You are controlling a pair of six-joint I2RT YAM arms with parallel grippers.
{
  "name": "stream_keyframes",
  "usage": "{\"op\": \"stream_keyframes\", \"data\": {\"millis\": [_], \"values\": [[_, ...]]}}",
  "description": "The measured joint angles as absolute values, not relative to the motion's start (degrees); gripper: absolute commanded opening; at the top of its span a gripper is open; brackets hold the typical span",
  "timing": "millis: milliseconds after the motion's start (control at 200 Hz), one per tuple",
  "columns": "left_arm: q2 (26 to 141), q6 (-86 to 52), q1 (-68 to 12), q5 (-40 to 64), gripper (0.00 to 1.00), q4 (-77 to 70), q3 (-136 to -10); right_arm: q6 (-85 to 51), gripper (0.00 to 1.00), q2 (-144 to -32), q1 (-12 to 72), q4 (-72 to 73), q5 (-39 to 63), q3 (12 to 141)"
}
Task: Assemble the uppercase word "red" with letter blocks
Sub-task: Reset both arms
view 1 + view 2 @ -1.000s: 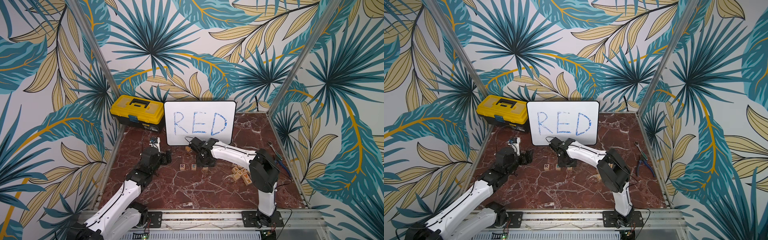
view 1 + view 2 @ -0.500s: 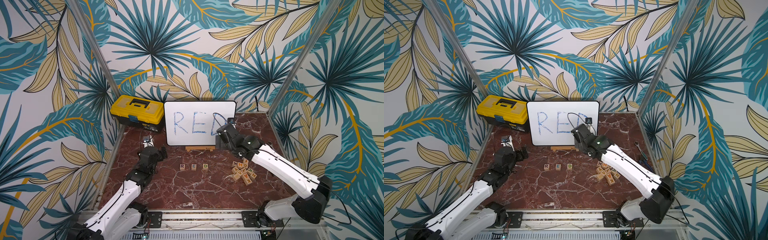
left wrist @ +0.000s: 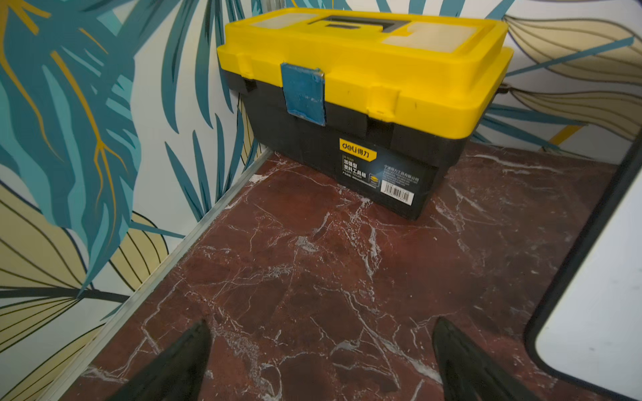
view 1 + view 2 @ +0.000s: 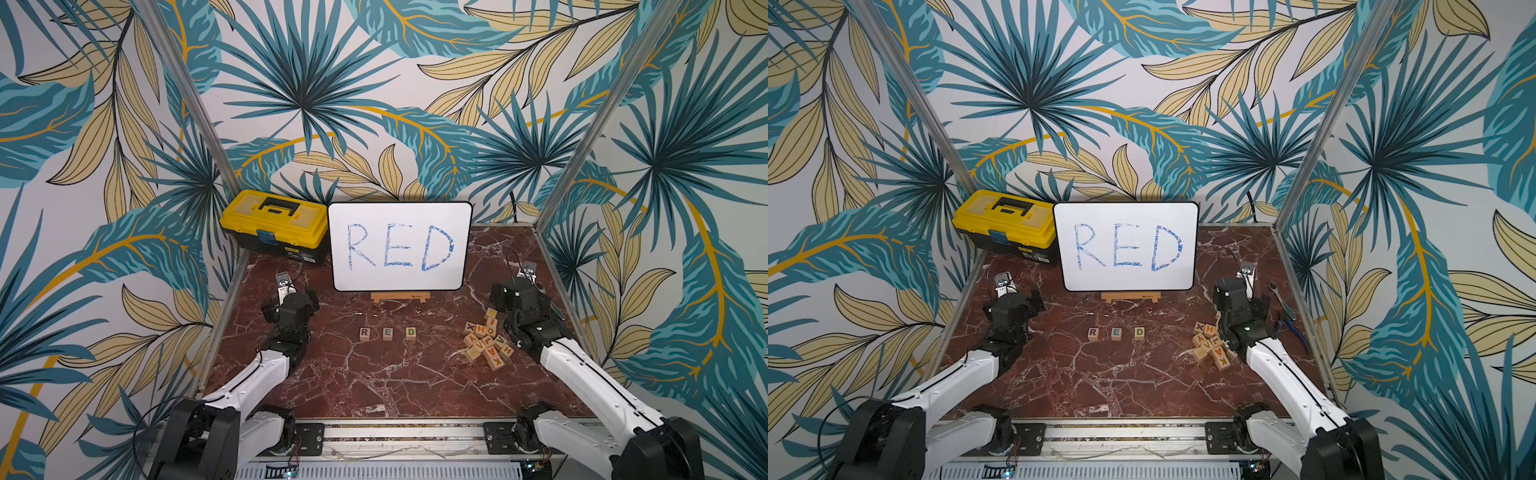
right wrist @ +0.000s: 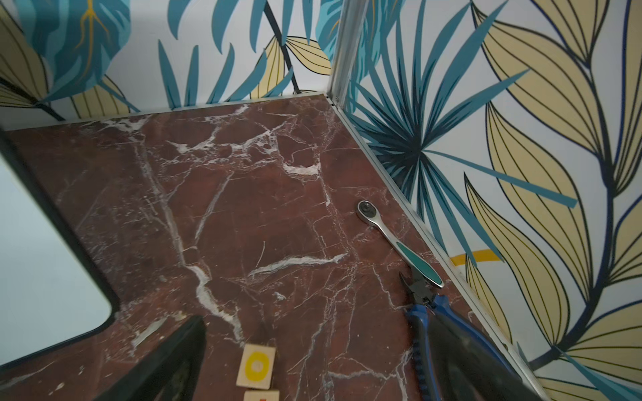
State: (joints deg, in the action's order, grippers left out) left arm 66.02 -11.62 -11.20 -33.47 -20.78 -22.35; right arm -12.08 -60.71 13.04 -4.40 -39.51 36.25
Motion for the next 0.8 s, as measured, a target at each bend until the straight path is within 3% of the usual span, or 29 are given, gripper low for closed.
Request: {"op": "stream_keyframes", "data": {"millis": [446,801], "values": [[79.2,-1.6,-8.5,-25.2,1.00,-35.6,-21.8,-5.1,0.99,-77.8,3.9,30.2,-30.6,25.6],[85.6,-0.6,-3.4,-16.8,1.00,-43.8,-21.8,-4.0,0.99,-83.8,1.5,44.4,-22.2,23.0]]}}
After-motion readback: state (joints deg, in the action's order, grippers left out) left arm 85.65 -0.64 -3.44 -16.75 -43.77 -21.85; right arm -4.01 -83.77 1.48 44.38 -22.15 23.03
